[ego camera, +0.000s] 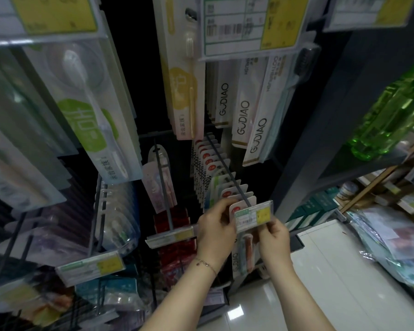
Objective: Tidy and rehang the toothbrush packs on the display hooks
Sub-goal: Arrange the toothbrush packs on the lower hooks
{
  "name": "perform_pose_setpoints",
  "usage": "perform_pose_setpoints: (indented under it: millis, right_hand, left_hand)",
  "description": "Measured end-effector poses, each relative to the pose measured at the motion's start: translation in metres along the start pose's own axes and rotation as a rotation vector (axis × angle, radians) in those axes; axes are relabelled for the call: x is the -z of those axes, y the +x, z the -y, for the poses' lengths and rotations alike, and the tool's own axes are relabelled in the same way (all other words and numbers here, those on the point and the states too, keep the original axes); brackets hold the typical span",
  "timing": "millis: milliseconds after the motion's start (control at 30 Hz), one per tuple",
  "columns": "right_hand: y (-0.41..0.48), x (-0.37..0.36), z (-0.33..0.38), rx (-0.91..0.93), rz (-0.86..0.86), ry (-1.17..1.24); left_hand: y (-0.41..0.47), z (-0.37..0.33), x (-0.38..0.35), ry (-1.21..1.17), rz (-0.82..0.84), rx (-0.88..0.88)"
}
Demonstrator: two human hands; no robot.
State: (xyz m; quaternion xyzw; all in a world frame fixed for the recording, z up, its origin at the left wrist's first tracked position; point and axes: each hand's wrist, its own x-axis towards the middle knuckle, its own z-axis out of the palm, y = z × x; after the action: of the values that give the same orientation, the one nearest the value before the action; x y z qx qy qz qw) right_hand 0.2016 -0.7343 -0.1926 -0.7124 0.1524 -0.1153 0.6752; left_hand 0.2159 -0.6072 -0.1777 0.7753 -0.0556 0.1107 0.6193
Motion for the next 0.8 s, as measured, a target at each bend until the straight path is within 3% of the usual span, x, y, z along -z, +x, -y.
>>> perform_pose_setpoints:
  millis: [333,633,800]
  right_hand:
    - [-0.001,0.003,-0.003,0.016,0.022,-0.023]
    - [-0.008,0.013,-0.01,0.017,0.009,-0.031]
    - [-0.013,0.019,-0.015,0.02,0.039,-0.052]
  left_hand:
    - [-0.004,0.007,0.012,0.014,-0.101,-0.134]
    - [0.02,0.039,0.002,-0.021,-0.251,0.13]
    - [0.044,0.047,0.005,-0.09,-0.188,0.163]
